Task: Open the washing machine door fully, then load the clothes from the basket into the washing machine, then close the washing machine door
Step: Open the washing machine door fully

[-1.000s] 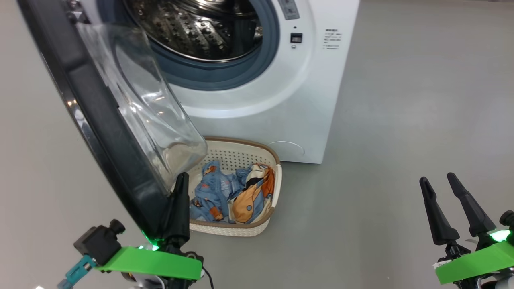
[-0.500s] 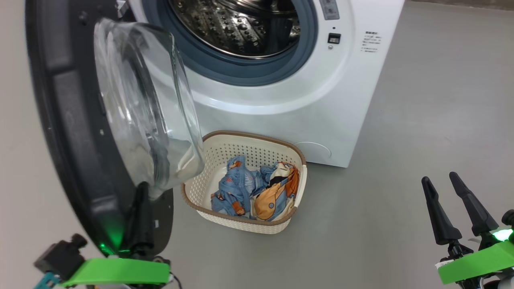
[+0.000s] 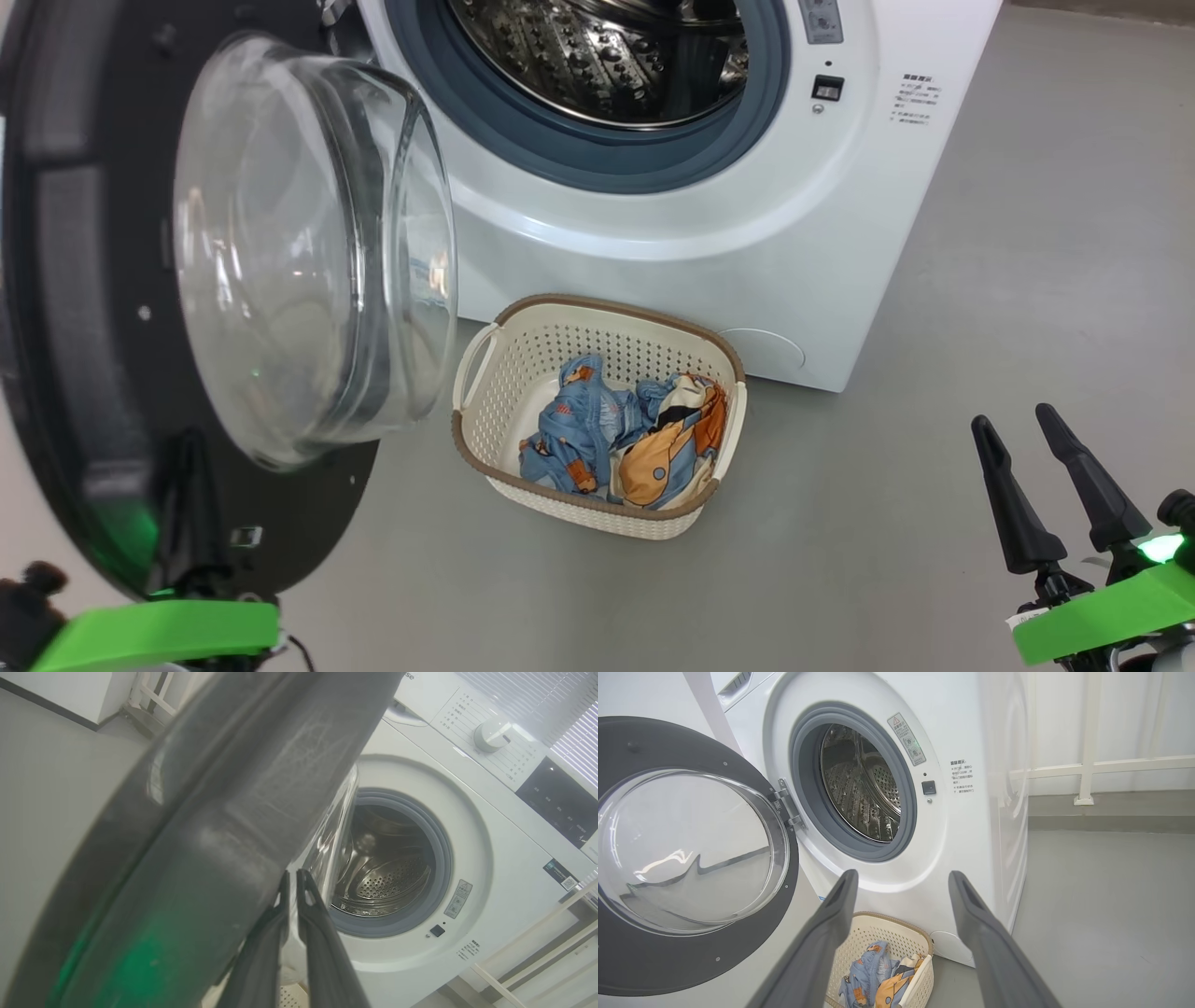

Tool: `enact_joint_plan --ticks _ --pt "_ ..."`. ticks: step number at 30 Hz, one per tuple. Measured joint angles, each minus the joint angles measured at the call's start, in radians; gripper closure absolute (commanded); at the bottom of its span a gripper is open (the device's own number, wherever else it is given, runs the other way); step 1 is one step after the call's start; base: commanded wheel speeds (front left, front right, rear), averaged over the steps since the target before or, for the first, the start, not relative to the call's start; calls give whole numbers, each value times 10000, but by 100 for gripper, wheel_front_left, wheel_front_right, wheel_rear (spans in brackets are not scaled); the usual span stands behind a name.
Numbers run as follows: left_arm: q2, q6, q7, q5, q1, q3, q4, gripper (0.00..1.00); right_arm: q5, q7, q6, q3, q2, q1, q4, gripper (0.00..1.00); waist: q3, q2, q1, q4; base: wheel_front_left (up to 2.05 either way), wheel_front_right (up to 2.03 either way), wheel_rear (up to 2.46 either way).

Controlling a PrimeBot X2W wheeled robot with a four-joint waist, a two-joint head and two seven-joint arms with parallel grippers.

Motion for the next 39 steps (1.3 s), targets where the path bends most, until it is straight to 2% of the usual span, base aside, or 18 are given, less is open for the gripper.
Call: enact_joint_plan --ticks 6,14,26,39 --pt "506 67 -59 4 -36 514 426 100 0 0 0 59 -27 -12 0 0 105 0 0 82 0 0 0" --pt "1264 50 -163 86 -547 1285 1684 100 0 0 0 102 -153 -22 -4 0 307 0 0 33 0 0 0" --pt "2130 -464 -265 255 -1767 2351 3887 100 -2 0 0 105 -303 -264 -27 0 730 0 0 -32 0 0 0" --pt "2847 -1185 -309 499 -3176 2798 6291 100 -380 0 0 104 -376 -512 -46 0 1102 0 0 -76 0 0 0"
